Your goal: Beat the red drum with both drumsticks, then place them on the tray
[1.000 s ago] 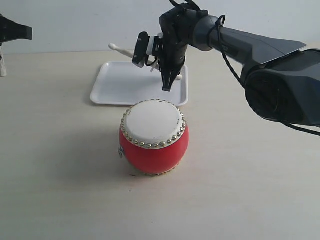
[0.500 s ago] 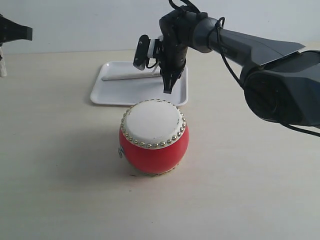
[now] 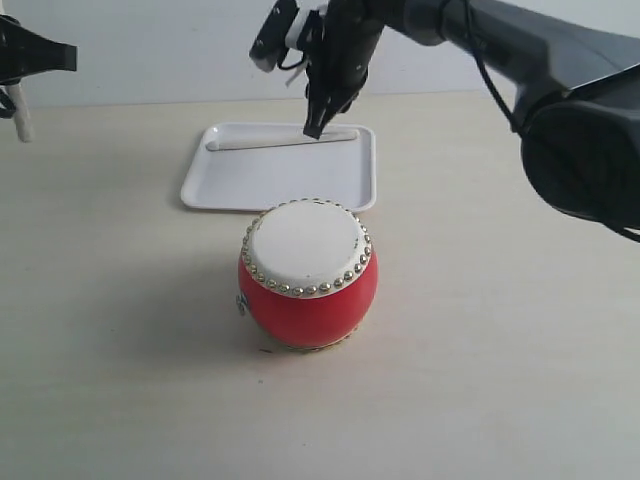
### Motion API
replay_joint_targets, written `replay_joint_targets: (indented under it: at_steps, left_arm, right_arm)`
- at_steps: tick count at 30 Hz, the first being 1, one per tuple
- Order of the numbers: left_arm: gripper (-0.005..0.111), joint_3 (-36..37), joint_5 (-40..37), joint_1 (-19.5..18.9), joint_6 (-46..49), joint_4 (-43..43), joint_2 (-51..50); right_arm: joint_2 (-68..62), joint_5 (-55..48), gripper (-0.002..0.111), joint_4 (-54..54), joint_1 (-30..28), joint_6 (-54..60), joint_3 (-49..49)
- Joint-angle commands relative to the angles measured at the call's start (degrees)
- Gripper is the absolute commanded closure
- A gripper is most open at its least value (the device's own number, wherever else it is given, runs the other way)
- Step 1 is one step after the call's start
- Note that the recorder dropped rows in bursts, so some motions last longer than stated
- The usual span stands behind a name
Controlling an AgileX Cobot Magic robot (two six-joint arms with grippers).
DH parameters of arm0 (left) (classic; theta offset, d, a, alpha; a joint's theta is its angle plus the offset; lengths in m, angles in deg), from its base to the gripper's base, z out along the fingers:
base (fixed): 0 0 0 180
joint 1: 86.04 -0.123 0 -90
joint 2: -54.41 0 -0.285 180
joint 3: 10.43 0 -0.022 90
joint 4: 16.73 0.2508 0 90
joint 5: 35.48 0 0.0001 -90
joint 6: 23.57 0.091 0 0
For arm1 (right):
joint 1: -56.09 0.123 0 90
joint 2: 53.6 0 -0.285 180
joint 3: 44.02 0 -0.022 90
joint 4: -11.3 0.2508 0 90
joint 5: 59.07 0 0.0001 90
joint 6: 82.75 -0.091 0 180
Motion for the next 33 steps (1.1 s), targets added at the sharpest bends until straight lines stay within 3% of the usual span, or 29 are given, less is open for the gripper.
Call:
replay_joint_targets:
  at_steps: [1, 11, 14, 17, 20, 21, 25, 27, 33]
  left_arm:
    - [0.107, 0.5, 4.6, -0.1, 1.4, -1.7, -2.4]
    - [0.107, 0.5, 14.9, -0.1, 0.6, -0.6, -9.1]
    - [0.107, 0.5, 21.0, -0.1, -3.6, 0.5, -11.2]
    - [0.107, 0.5, 29.6, -0.1, -16.0, 8.8, -13.1]
    - [0.107, 0.4, 43.2, -2.5, -31.1, 20.6, -14.8]
    - [0.107, 0.3, 51.1, -5.3, -36.1, 24.4, -15.7]
    - [0.107, 0.3, 66.8, -12.3, -44.1, 27.4, -18.2]
    - [0.107, 0.3, 73.0, -13.8, -45.7, 26.8, -20.1]
    - [0.107, 0.3, 76.7, -13.6, -47.4, 25.9, -22.3]
  right_arm:
    - [4.2, -4.2, 0.082, 8.3, -0.1, -4.6, -0.5]
    - [5.6, -11.0, 0.082, 29.6, -0.1, -2.8, -0.5]
    - [5.6, -11.0, 0.082, 33.9, -0.1, -2.8, -0.5]
    - [5.6, -11.0, 0.082, 38.5, -0.1, -1.8, -0.5]
    - [5.6, -11.0, 0.074, 42.3, -0.1, -0.7, -0.5]
    - [5.6, -11.0, 0.068, 43.3, -0.1, -0.4, -0.5]
    - [5.6, -11.0, 0.057, 49.1, -0.1, 2.9, -0.5]
    - [5.6, -11.0, 0.055, 54.4, -0.1, 6.6, -0.5]
    - [5.6, -11.0, 0.055, 58.4, -0.1, 11.2, -0.5]
